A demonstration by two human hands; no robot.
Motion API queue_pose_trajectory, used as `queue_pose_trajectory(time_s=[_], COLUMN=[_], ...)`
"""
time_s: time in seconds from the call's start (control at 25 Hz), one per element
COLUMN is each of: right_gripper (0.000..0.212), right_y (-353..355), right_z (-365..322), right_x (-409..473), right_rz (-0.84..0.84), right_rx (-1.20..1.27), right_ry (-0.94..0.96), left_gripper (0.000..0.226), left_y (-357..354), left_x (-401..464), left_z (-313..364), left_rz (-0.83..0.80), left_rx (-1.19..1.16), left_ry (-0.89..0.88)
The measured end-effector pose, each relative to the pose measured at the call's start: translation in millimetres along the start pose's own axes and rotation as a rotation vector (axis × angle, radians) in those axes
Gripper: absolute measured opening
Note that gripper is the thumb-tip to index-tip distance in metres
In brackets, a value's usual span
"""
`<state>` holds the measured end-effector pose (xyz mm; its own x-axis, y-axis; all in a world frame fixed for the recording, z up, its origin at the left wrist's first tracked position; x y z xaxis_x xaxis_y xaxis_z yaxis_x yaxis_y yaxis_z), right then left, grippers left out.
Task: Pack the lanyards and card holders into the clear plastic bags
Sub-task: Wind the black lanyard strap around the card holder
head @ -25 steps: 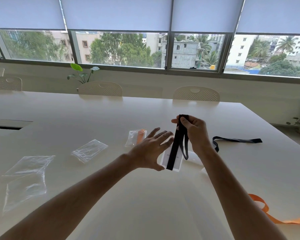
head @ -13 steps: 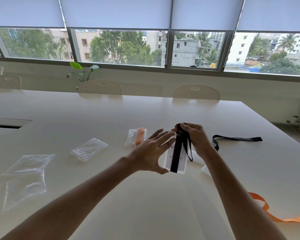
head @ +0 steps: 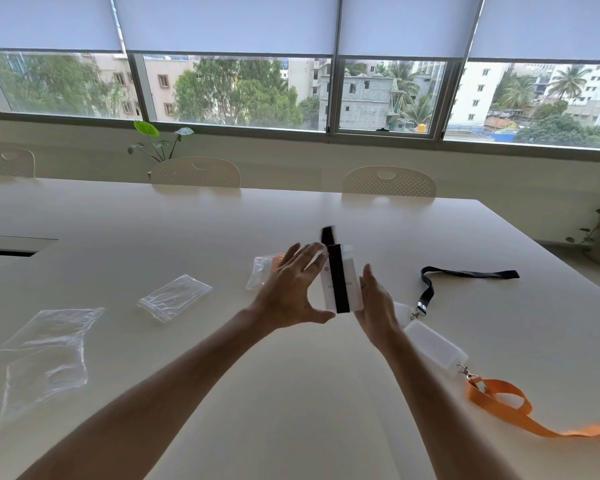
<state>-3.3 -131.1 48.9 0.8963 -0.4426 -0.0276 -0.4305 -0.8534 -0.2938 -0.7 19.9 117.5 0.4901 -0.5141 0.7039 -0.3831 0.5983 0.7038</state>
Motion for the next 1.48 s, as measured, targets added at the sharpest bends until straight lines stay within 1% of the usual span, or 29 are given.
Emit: queue_pose_trajectory(time_s=[0.08, 0.2, 0.36, 0.48, 0.56, 0.64, 0.8, 0.88, 1.0, 1.08, 1.16, 1.28, 1.48], right_gripper=[0.048, 0.042, 0.028, 0.018, 0.016, 0.017, 0.033, 0.03, 0.017, 0.017, 0.016, 0.016, 0.027], right_y=[-3, -8, -7, -7, -7, -8, -3, 0, 9, 14, 14, 9, 12], right_z=[8, 17, 19, 31, 38, 40, 47, 48, 46, 45, 45, 46, 47], right_x=[-6, -9, -13, -18, -19, -21, -27, -29, -28, -28, -29, -29, -30], right_rz=[-0.033, -0.095, -0.147, -0.197, -0.171, -0.141, -0.069, -0.016, 0.14, 0.209, 0.194, 0.103, 0.066], right_rx=[0.03, 0.028, -0.07, -0.127, -0.155, -0.175, -0.299, -0.348, -0.369, -0.422, -0.425, -0.35, -0.187], right_ry=[0.03, 0.062, 0.193, 0.19, 0.184, 0.174, 0.181, 0.199, 0.215, 0.251, 0.278, 0.295, 0.245], left_gripper=[0.106, 0.107, 0.109, 0.11, 0.111, 0.11, 0.109, 0.108, 0.107, 0.106, 0.106, 0.105, 0.102], left_y=[-2, -6, -6, 0, 0, -3, -3, -5, -5, -4, -3, -4, 0], left_x=[2, 2, 3, 9, 11, 12, 12, 11, 9, 9, 9, 9, 9], left_z=[-6, -12, -23, -39, -45, -47, -58, -62, -67, -71, -75, -78, -88], left_rz=[-0.01, -0.025, 0.028, 0.048, 0.022, 0.011, 0.02, 0.0, -0.001, 0.001, -0.004, -0.002, 0.021], left_rx=[0.044, 0.117, 0.105, 0.106, 0.15, 0.189, 0.18, 0.185, 0.2, 0.208, 0.214, 0.217, 0.214], left_ry=[0.018, 0.025, 0.106, 0.162, 0.147, 0.129, 0.203, 0.216, 0.234, 0.25, 0.261, 0.271, 0.324])
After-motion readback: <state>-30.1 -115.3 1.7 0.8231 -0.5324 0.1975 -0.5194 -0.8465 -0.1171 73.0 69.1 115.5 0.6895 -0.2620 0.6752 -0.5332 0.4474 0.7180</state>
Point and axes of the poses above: each hand's wrist, its own x-axis towards the middle knuckle, its own y-axis out of the back of the hand, z = x × y, the point moved 6 cm from there along x, towards the middle knuckle, and after that the axes turned 11 degrees about z, right-handed, at the moved point
